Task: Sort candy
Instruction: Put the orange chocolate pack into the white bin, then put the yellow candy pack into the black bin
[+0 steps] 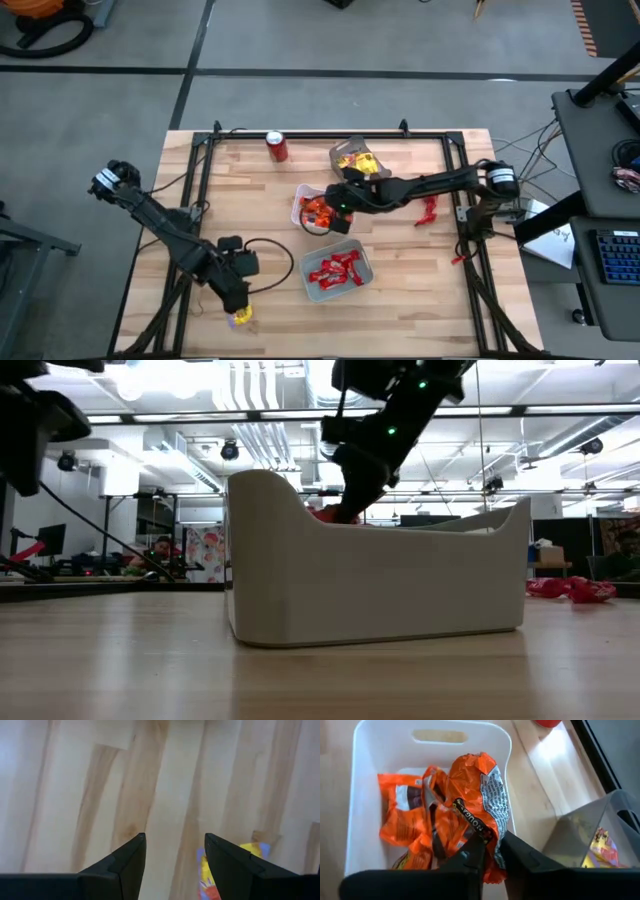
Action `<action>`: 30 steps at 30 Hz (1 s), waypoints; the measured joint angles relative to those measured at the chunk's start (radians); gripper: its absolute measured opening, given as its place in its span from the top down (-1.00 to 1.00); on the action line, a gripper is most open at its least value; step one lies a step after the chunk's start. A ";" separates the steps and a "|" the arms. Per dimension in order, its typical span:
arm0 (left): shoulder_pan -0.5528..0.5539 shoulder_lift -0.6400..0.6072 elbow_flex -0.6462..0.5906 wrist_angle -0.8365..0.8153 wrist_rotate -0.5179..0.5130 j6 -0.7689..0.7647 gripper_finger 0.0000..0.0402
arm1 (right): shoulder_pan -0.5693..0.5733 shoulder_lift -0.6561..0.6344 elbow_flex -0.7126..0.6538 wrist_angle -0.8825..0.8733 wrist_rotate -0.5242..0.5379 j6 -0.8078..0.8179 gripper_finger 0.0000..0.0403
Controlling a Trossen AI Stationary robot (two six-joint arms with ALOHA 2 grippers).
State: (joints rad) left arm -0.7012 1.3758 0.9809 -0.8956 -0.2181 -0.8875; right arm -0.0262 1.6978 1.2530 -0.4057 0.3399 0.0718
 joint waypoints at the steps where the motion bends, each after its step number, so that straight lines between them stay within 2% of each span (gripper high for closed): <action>1: -0.010 0.000 -0.001 0.000 -0.001 -0.015 0.07 | -0.002 0.009 0.009 0.002 0.000 -0.002 0.77; 8: -0.052 0.001 -0.001 0.000 -0.008 -0.079 0.07 | -0.010 0.024 0.032 -0.001 0.000 0.024 0.38; 11: -0.058 0.001 -0.001 0.000 -0.008 -0.103 0.07 | -0.012 0.017 0.031 -0.004 0.001 0.033 0.29; 17: -0.085 0.001 -0.001 0.011 -0.004 -0.140 0.07 | 0.003 -0.005 0.031 -0.008 -0.001 0.033 0.26; 23: -0.152 0.021 -0.001 0.115 -0.001 -0.155 0.07 | 0.046 -0.028 0.031 -0.008 -0.008 0.033 0.29; 30: -0.217 0.106 -0.001 0.163 -0.001 -0.320 0.07 | 0.102 -0.028 0.030 -0.010 -0.009 0.049 0.27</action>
State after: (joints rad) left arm -0.9181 1.4813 0.9794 -0.7330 -0.2195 -1.2072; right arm 0.0754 1.6695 1.2835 -0.4156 0.3313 0.1204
